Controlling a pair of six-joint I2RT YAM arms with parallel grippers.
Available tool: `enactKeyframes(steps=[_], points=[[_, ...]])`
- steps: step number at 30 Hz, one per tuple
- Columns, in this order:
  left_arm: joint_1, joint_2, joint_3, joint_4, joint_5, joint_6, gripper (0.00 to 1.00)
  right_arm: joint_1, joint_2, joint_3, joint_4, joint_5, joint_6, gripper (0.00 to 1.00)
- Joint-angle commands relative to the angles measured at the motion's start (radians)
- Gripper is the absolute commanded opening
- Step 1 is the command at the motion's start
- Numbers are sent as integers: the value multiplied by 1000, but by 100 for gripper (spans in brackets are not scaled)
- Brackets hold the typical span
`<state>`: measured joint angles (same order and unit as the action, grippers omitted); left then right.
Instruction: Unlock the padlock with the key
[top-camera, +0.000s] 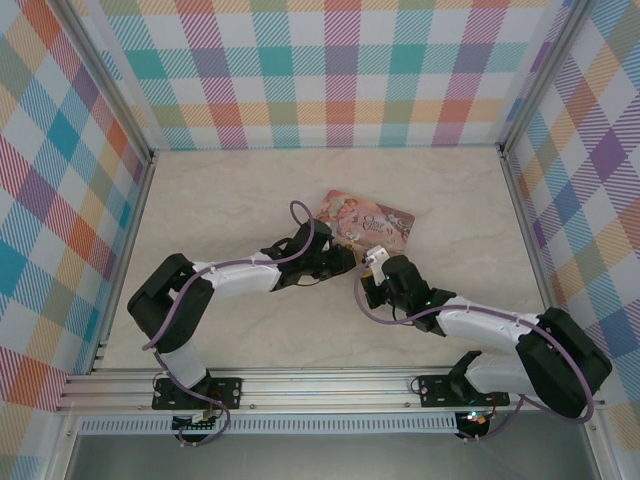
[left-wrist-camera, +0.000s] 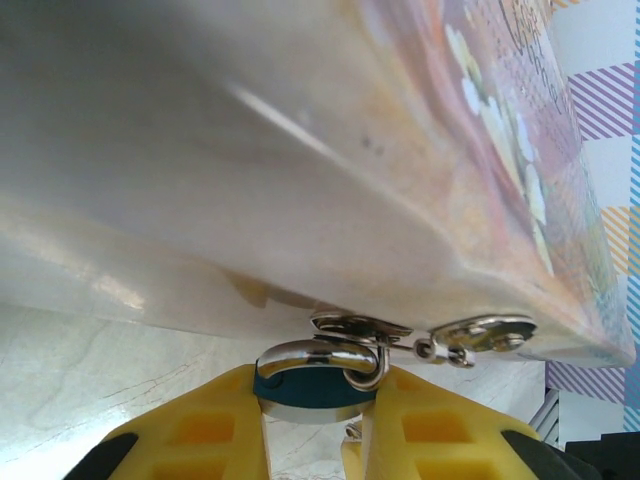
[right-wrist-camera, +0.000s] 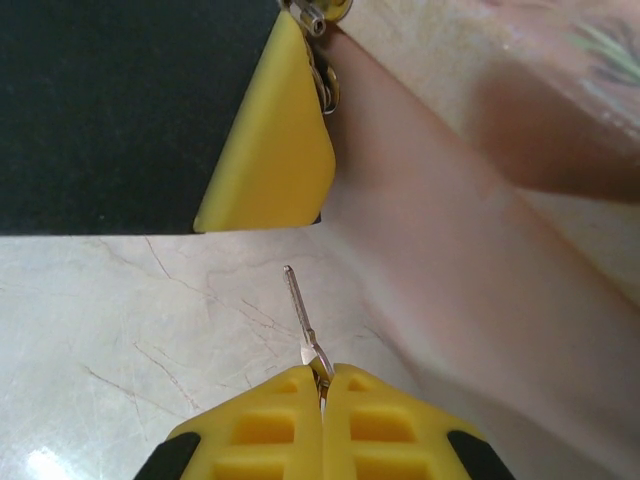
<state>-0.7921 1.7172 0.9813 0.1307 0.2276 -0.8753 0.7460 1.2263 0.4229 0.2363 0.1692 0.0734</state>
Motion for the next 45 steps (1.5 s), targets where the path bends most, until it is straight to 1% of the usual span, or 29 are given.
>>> enactKeyframes(steps=[1,10,27,41,45], points=[[-15,-40,45,24,26,-15,22,5,20,28,49,19,-18,0],[-19,-43,50,20,20,-23,21,6,50,36,73,21,-17,0],[-23,-47,53,13,24,-34,20,8,56,25,130,10,-8,0],[-25,-62,51,1,25,-38,20,7,49,13,166,69,-3,0],[-24,-64,51,-2,24,-39,19,7,47,11,175,66,-5,0]])
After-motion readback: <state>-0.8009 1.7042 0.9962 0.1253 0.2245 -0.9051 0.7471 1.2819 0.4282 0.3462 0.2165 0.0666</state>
